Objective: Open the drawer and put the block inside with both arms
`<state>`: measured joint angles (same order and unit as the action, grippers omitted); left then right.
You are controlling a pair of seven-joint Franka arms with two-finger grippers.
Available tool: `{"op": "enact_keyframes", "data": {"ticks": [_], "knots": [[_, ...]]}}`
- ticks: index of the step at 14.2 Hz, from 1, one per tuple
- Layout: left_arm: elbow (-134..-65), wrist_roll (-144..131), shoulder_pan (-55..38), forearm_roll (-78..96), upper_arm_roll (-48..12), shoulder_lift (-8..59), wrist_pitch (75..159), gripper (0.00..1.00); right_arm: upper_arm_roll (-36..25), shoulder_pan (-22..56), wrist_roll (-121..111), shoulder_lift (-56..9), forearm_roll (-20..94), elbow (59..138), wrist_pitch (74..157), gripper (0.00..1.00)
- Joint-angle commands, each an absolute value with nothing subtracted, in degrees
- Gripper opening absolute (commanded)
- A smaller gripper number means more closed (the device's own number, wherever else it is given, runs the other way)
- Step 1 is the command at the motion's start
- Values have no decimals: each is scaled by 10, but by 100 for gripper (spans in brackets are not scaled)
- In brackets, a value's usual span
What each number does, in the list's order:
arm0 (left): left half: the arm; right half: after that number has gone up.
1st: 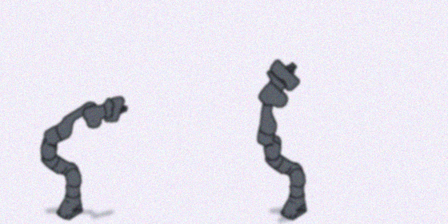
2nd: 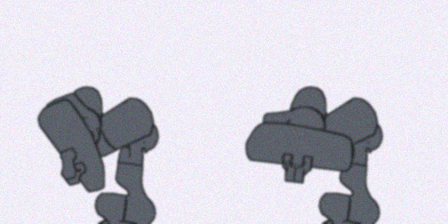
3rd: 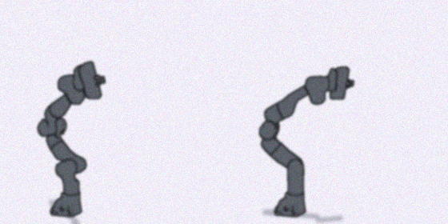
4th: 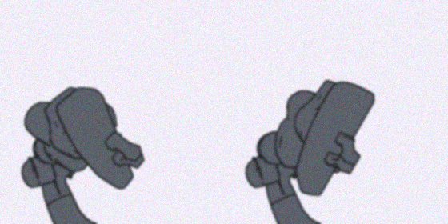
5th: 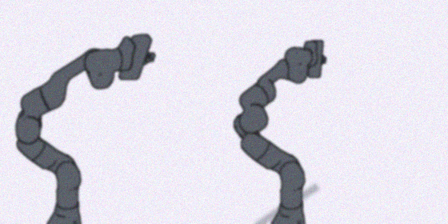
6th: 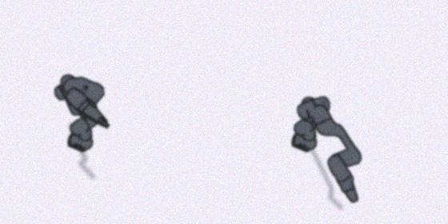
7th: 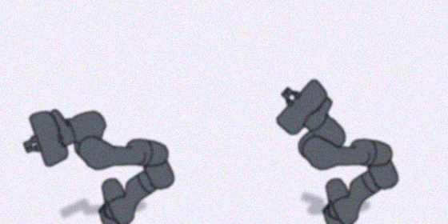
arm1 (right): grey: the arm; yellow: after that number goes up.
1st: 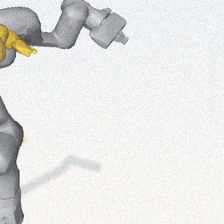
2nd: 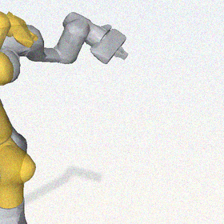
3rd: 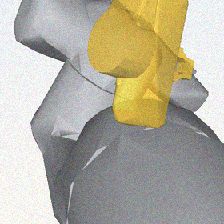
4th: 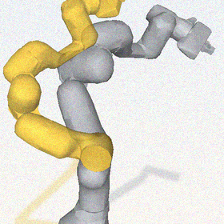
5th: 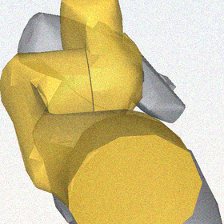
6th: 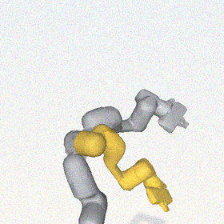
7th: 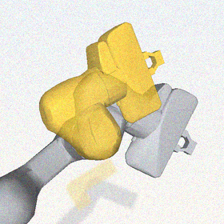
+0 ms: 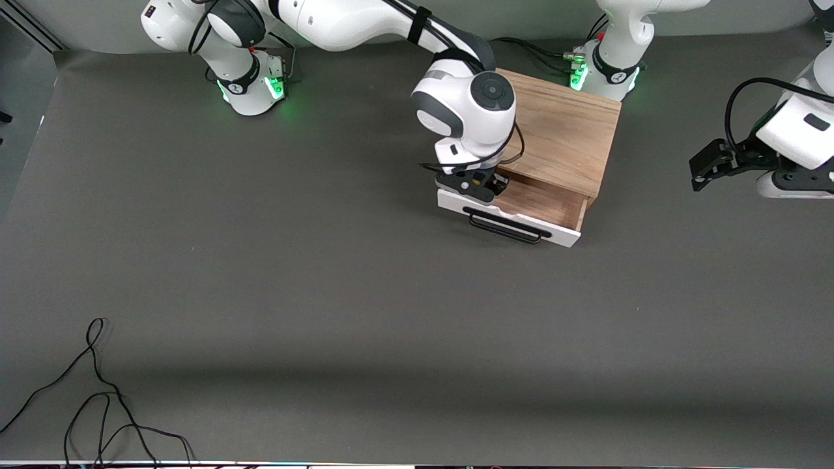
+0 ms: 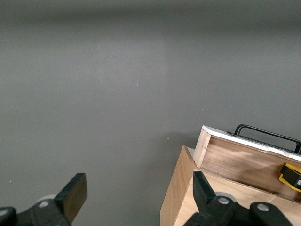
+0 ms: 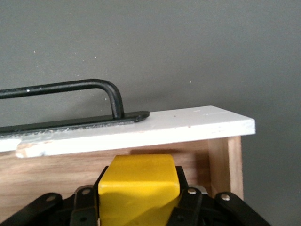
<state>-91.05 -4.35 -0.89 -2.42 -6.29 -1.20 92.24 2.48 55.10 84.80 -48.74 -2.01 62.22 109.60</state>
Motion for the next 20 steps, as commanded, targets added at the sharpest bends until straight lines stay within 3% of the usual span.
{"op": "enact_keyframes", "data": {"ticks": [1, 2, 3, 9, 13, 15, 20], "knots": [[-916, -33, -3, -16, -65, -17, 927, 100, 19, 558, 865, -490, -32, 612, 1097, 44], [-916, -32, -3, -16, -64, -17, 926, 100, 19, 562, 865, -489, -53, 613, 1096, 96], [-916, -32, -2, -16, -63, -17, 926, 100, 20, 572, 863, -489, -77, 612, 1096, 100], [-916, -32, -1, -17, -62, -14, 922, 100, 21, 567, 860, -457, -82, 594, 1085, 100], [-917, -31, 0, -17, -62, -14, 923, 100, 12, 543, 853, -371, -84, 605, 1051, 100], [-917, -30, -1, -16, -52, -13, 924, 100, 1, 517, 839, -312, -85, 648, 1037, 100], [-918, -30, -2, -16, -52, -13, 925, 100, -3, 361, 583, -191, -27, 760, 1027, 100]]}}
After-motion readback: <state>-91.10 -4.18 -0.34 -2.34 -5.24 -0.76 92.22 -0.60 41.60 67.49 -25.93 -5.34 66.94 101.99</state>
